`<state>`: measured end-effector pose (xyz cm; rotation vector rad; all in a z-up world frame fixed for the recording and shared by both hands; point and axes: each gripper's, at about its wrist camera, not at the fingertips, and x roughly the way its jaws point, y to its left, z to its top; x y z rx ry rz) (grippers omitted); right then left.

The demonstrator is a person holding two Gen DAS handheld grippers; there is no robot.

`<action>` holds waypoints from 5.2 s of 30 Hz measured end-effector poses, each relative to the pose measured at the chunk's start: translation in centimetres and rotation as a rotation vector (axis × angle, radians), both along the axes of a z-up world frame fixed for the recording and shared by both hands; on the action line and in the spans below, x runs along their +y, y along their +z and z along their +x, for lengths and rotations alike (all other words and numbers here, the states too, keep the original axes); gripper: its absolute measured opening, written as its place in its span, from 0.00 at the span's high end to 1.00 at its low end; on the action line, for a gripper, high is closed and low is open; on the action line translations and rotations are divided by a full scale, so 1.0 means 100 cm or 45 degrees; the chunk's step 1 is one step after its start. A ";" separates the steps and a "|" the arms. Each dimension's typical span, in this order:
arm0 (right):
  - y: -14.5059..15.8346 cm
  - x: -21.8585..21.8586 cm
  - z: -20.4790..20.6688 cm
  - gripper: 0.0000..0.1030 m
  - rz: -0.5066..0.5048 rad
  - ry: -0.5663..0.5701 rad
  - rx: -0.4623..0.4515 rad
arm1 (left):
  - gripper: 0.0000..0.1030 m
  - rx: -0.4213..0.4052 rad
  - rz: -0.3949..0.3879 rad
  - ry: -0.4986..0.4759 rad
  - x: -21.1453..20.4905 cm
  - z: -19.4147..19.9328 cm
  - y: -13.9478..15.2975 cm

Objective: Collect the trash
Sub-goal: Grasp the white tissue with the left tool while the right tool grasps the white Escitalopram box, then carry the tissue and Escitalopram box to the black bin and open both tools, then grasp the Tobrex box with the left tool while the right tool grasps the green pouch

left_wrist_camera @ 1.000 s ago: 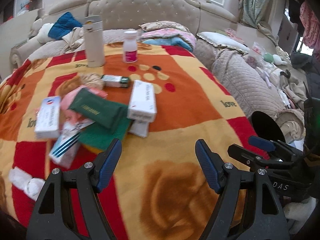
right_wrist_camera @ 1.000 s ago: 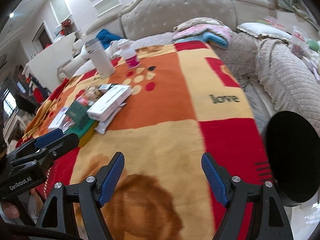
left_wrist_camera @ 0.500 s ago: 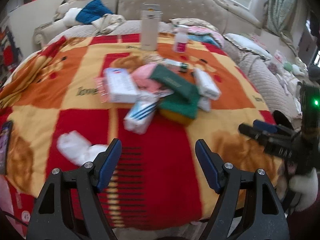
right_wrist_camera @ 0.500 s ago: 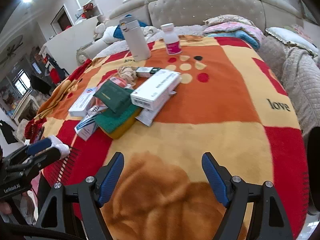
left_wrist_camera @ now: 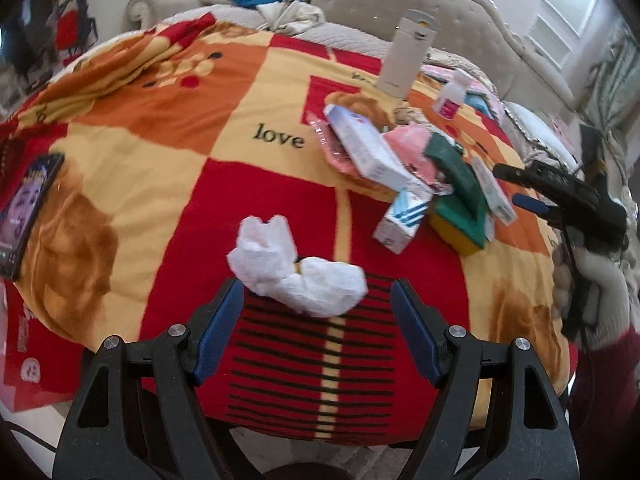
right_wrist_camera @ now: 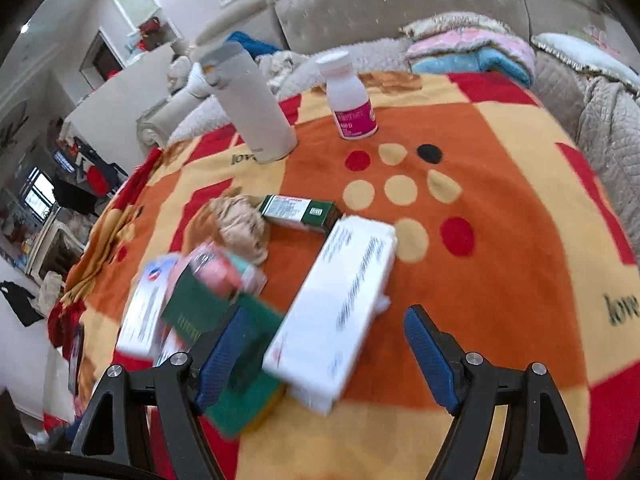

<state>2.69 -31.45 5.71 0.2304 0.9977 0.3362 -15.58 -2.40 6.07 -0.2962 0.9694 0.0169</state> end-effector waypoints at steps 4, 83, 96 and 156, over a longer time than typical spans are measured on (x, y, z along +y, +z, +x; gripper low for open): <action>-0.014 0.009 0.022 0.50 -0.022 0.033 0.060 | 0.27 0.016 -0.020 0.034 0.009 0.003 -0.006; -0.007 -0.324 -0.175 0.51 -0.178 -0.594 -0.080 | 0.88 -0.028 -0.224 -0.944 -0.417 0.096 0.022; -0.019 -0.355 -0.175 0.51 -0.178 -0.664 -0.055 | 0.88 0.002 -0.265 -1.002 -0.469 0.104 0.011; 0.006 -0.124 -0.137 0.27 -0.206 -0.171 -0.117 | 0.40 -0.152 0.087 -0.348 -0.138 0.048 0.009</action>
